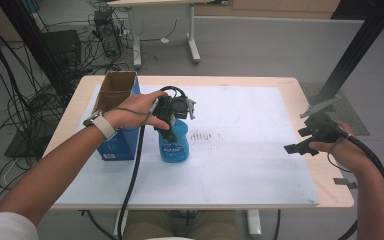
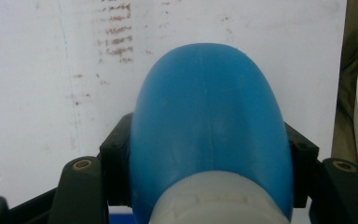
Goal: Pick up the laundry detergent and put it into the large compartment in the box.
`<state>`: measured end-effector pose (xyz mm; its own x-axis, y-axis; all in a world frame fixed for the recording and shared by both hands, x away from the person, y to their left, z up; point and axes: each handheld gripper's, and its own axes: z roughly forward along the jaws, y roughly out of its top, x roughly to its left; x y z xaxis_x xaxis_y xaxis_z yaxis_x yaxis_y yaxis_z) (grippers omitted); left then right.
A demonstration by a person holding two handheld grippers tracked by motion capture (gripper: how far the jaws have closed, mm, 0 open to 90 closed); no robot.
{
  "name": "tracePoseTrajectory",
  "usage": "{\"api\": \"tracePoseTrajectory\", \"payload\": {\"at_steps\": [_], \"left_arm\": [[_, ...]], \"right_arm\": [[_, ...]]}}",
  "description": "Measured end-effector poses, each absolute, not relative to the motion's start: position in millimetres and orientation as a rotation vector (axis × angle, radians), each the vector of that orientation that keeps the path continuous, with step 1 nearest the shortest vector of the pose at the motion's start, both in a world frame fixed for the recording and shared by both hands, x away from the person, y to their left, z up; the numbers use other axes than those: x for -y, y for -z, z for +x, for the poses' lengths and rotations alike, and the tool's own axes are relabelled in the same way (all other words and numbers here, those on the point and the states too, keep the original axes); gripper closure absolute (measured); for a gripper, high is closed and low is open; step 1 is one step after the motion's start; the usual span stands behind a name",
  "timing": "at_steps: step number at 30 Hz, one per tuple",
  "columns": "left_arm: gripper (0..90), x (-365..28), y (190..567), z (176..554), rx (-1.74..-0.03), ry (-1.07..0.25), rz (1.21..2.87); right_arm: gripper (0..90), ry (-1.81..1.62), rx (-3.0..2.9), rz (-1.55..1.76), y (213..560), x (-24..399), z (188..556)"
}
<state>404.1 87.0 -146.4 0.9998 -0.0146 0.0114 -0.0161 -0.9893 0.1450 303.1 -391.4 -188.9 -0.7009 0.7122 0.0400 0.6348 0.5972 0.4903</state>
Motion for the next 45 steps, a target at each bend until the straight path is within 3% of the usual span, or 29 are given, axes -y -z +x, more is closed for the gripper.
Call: {"api": "tracePoseTrajectory", "payload": {"at_steps": [45], "left_arm": [[37.4, -104.4, 17.9, 374.8, -0.882, -0.095, 2.922]], "right_arm": [[12.5, -0.737, -2.658, 0.967, 167.1, 371.6, 303.9]]}}
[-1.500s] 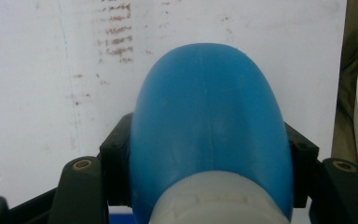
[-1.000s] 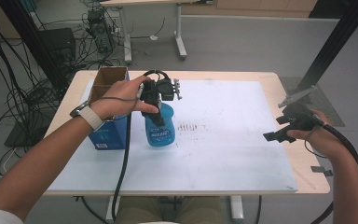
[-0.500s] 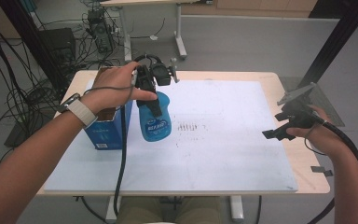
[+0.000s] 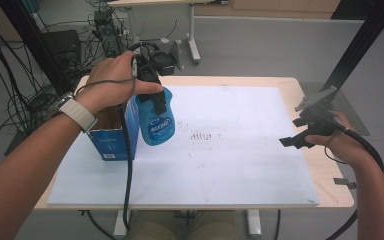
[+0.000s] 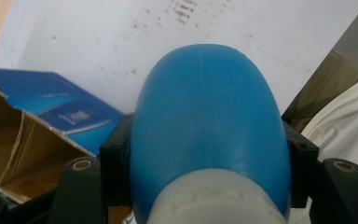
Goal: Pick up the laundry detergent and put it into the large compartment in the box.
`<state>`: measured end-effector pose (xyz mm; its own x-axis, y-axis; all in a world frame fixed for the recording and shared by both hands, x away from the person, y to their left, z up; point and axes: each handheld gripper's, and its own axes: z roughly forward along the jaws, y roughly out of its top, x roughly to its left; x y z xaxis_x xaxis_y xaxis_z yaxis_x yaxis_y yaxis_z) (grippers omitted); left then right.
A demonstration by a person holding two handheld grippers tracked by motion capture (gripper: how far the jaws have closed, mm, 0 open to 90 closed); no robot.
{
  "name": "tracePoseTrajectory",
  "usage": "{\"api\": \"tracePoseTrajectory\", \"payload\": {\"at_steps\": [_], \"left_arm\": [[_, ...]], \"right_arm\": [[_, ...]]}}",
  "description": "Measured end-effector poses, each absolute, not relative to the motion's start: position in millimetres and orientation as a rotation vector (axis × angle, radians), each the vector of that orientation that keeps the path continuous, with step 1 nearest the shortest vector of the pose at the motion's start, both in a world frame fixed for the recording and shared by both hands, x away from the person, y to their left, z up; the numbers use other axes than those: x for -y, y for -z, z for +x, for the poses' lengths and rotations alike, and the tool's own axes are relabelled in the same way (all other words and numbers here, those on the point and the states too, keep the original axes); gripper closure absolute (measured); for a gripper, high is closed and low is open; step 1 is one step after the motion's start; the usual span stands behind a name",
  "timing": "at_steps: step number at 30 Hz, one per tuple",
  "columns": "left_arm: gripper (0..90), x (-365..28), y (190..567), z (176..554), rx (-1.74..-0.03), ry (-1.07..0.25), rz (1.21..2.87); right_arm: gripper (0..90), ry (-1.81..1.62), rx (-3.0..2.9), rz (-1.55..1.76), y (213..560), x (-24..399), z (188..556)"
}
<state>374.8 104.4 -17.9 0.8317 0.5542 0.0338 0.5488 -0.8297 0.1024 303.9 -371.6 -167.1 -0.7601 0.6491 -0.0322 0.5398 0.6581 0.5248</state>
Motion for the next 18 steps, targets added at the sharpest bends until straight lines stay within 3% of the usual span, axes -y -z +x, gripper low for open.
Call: {"api": "tracePoseTrajectory", "payload": {"at_steps": [18], "left_arm": [[37.0, -113.4, -10.2, 378.1, -1.216, -0.128, 2.827]], "right_arm": [[12.5, -0.743, -2.660, 0.922, 166.1, 368.6, 306.6]]}}
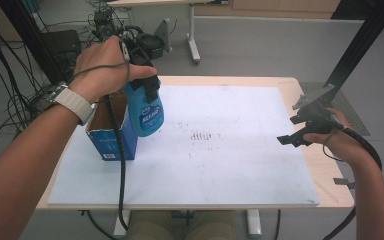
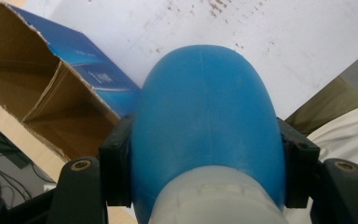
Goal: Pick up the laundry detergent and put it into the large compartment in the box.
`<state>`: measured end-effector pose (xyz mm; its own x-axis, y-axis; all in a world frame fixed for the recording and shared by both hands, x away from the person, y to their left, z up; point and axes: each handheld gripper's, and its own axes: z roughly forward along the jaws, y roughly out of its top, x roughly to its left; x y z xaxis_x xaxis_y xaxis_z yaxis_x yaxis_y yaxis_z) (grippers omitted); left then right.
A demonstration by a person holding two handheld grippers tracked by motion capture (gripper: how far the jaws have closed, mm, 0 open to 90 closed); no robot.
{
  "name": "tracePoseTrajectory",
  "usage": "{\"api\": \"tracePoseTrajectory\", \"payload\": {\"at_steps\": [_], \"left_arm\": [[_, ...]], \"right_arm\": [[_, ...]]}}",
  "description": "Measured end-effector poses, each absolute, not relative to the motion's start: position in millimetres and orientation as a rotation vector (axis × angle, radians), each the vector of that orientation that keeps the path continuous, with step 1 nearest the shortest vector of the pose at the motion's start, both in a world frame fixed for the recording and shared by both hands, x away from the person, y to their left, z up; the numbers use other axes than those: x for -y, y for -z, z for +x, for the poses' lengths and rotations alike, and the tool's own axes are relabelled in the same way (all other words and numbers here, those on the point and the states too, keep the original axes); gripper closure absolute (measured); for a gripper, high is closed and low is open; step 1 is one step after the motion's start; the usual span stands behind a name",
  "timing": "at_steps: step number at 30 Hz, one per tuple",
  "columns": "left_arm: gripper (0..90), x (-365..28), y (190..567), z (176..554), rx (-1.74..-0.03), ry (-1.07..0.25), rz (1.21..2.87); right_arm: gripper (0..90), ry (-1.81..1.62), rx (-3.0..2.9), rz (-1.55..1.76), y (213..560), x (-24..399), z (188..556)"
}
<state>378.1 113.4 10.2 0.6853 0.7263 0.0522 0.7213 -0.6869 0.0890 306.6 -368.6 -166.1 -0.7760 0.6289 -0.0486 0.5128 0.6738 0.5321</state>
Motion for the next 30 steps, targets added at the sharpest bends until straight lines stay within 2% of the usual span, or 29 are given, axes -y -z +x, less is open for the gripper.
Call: {"api": "tracePoseTrajectory", "payload": {"at_steps": [15, 25, 30], "left_arm": [[37.2, -124.2, -27.1, 382.5, -1.422, -0.126, 2.709], [37.3, -131.1, -42.5, 375.2, -1.575, -0.197, 2.612], [37.4, -140.1, -49.8, 378.0, -1.617, -0.163, 2.584]], "right_arm": [[12.5, -0.800, -2.650, 0.903, 171.9, 381.1, 312.2], [12.5, -0.806, -2.659, 0.889, 173.3, 384.4, 320.5], [12.5, -0.813, -2.666, 0.881, 175.5, 384.8, 325.1]]}}
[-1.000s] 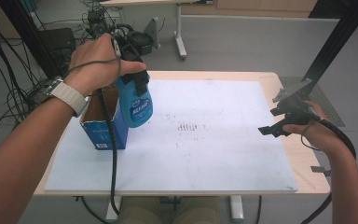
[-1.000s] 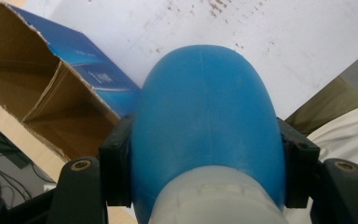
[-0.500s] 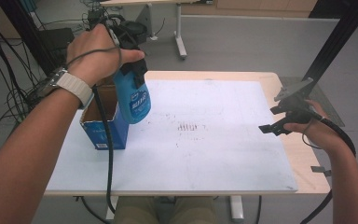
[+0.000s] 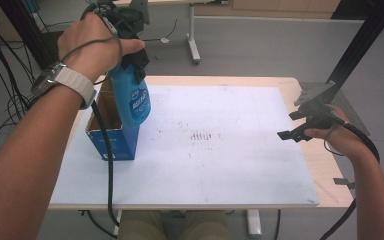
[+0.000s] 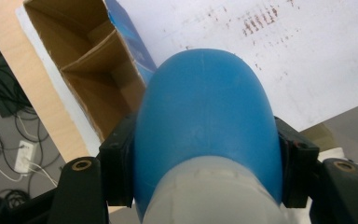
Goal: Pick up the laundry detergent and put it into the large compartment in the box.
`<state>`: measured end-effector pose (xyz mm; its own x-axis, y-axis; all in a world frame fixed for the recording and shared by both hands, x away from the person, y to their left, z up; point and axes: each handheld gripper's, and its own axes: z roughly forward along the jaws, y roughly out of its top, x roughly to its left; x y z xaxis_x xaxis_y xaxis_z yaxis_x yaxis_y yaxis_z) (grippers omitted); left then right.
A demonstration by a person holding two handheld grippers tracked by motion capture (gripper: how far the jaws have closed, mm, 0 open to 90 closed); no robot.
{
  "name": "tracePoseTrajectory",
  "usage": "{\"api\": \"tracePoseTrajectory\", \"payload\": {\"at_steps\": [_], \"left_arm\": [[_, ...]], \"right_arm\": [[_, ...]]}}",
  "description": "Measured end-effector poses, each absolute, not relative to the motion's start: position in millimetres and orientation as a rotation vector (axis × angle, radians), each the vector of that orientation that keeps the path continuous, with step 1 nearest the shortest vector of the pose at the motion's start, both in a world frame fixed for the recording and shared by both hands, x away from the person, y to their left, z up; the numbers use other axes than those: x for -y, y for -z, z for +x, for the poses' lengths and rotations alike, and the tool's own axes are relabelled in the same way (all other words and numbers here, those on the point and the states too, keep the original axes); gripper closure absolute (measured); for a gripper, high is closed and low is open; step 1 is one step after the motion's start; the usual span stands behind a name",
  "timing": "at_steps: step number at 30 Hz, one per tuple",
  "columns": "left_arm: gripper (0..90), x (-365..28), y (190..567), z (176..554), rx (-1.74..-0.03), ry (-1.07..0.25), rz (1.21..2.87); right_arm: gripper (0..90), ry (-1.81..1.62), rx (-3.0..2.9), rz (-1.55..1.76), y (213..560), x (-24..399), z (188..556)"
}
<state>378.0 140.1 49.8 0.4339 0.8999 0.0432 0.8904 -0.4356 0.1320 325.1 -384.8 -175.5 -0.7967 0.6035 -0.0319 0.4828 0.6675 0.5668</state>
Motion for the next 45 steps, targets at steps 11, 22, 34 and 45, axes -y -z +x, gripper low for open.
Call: {"api": "tracePoseTrajectory", "payload": {"at_steps": [11, 22, 34, 45], "left_arm": [[37.4, -156.4, -66.4, 382.8, -1.733, -0.155, 2.507], [37.4, -171.4, -75.6, 387.5, -1.837, -0.182, 2.437], [37.4, -184.8, -80.2, 392.9, -1.924, -0.182, 2.360], [37.5, -195.8, -80.5, 396.8, -1.993, -0.188, 2.298]], "right_arm": [[12.5, -0.829, -2.672, 0.870, 179.6, 385.8, 332.3], [12.3, -0.863, -2.670, 0.865, 180.6, 386.7, 339.6], [12.3, -0.869, -2.679, 0.862, 185.0, 381.6, 347.7], [12.3, -0.878, -2.685, 0.854, 188.8, 380.9, 353.9]]}}
